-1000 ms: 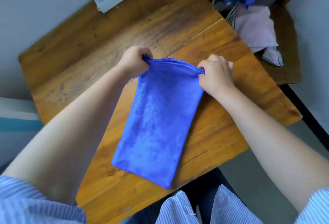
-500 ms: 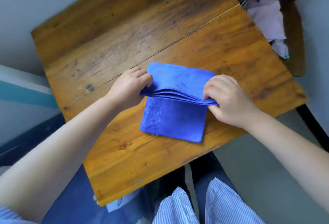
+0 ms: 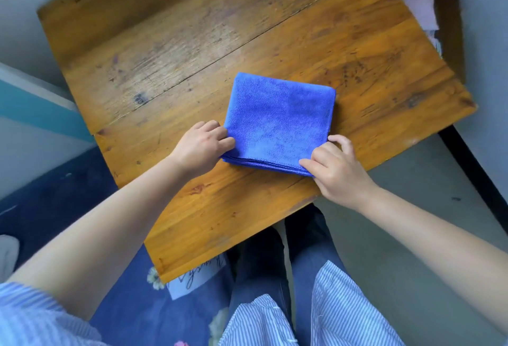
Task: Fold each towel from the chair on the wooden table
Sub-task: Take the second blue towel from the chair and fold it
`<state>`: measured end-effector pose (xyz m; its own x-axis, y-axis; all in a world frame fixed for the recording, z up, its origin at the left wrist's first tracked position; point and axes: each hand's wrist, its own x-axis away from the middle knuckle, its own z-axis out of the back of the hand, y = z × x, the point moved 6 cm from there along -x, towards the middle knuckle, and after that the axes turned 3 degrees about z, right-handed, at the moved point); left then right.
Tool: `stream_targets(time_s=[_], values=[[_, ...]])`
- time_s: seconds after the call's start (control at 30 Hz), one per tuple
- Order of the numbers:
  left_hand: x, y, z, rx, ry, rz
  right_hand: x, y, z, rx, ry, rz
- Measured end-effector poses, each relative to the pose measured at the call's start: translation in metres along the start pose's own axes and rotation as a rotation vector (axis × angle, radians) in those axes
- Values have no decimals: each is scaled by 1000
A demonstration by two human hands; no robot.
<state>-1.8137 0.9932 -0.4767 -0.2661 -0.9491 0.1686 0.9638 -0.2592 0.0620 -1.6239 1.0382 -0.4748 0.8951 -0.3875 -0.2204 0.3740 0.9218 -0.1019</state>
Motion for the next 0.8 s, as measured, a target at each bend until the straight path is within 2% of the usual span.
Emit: stream_targets(time_s=[0.17,0.27,0.33,0.4,0.47,0.53,0.6,0.67,0.73,0.8], values=[[7,-4,-23,34,-40,152,8,-9,-16,45,21,-56],[14,-8,-39,51,-147,298,16,-13,-24,52,-26,-81],[19,-7,-40,53,-156,354,21,-15,-25,42,-66,-94],[25,1,-32,64,-42,366,22,-14,-19,10,-41,-114],[30,10,-19,89,185,404,14,-8,-11,-35,1,-159],[26,18,-23,214,265,532,-6,1,-7,-24,18,-184],[16,21,-37,338,200,743,-37,7,-9,-4,8,-175],[11,23,-59,471,29,955,-68,10,-16,-33,-18,-163],[7,27,-76,511,-7,1058,-92,10,-31,-100,-138,-131],[5,31,-84,511,-27,1078,-109,8,-50,-137,-300,-60]])
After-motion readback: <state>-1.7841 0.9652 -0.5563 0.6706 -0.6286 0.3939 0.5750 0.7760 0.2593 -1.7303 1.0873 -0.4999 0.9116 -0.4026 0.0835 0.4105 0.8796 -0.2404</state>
